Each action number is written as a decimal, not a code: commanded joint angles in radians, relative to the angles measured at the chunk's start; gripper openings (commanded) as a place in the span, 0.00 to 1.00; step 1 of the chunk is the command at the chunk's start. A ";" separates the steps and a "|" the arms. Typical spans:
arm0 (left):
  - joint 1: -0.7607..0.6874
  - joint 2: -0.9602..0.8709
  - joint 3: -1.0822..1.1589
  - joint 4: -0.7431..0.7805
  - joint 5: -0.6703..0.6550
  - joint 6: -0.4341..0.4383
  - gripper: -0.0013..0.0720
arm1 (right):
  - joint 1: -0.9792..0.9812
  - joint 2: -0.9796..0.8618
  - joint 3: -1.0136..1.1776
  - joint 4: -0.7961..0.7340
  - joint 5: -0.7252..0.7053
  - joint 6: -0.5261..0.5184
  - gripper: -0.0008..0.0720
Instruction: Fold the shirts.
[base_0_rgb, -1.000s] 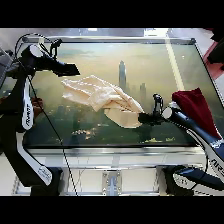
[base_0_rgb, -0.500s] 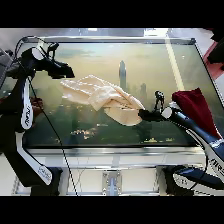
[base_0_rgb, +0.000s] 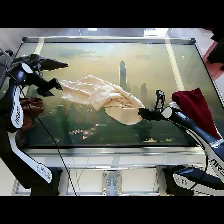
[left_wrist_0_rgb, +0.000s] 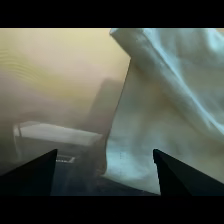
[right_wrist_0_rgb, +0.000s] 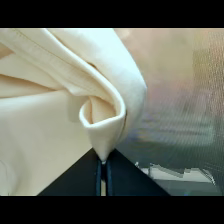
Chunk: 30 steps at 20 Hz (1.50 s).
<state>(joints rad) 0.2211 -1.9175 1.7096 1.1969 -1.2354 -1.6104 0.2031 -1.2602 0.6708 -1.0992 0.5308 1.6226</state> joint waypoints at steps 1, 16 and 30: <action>0.014 0.001 -0.151 -0.247 0.122 0.082 0.97 | 0.000 0.000 0.000 0.001 0.005 0.000 0.05; 0.031 0.101 -0.160 -0.789 0.088 0.439 0.03 | -0.006 0.041 0.035 -0.090 0.039 0.000 0.05; 0.128 0.942 0.082 -0.438 -0.089 0.505 0.03 | -0.492 0.765 0.680 -0.405 0.204 -0.027 0.04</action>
<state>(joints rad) 0.3447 -1.1416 1.7725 0.5987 -1.3109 -1.1027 -0.1864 -0.5972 1.2182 -1.4197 0.7303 1.6043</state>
